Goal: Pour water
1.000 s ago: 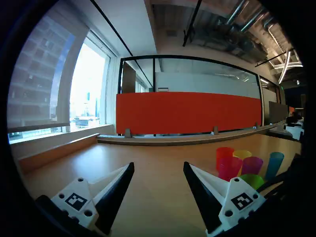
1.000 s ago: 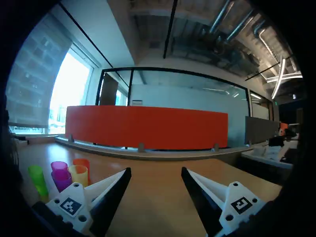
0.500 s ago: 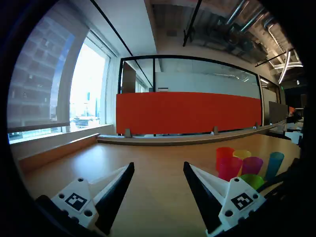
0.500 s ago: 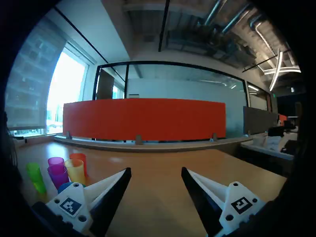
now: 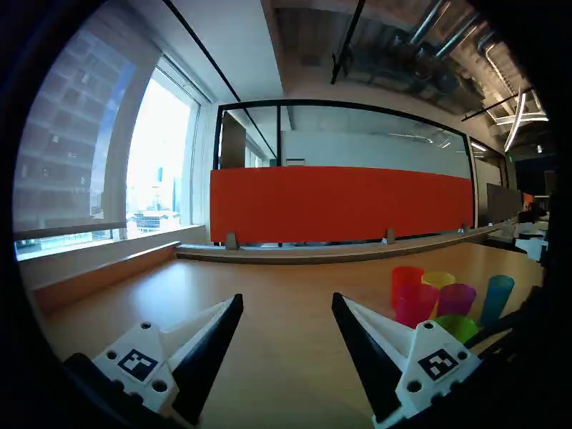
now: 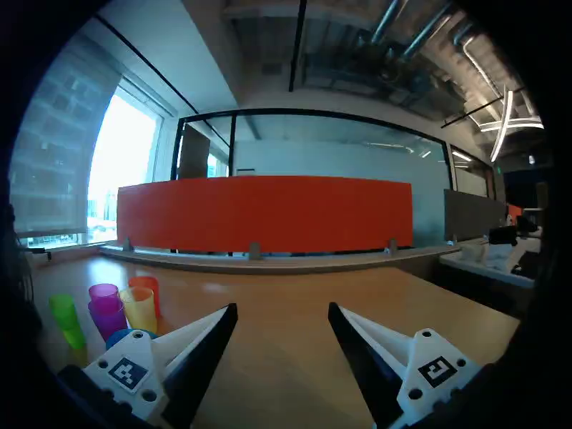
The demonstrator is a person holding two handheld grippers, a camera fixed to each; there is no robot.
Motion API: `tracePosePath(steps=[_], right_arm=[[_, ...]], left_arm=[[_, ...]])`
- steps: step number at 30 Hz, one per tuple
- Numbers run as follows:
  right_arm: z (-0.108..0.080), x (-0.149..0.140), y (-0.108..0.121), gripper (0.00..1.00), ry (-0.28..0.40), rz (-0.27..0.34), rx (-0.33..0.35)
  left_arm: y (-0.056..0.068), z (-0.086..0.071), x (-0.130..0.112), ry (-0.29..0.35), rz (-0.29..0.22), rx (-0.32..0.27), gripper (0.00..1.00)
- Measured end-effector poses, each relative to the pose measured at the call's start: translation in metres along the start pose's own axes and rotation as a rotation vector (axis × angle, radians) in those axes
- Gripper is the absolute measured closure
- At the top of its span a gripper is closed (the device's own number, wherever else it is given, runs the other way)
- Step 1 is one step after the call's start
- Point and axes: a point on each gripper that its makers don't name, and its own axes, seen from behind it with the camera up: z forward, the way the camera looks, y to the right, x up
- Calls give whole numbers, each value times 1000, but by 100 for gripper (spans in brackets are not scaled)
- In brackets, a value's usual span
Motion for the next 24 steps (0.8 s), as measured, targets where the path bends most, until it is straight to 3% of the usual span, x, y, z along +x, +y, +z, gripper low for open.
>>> tracePosePath(steps=[24], right_arm=[[-2, 1, 2, 1, -1, 0, -9]], left_arm=[[0, 0, 0, 0, 0, 0, 8]])
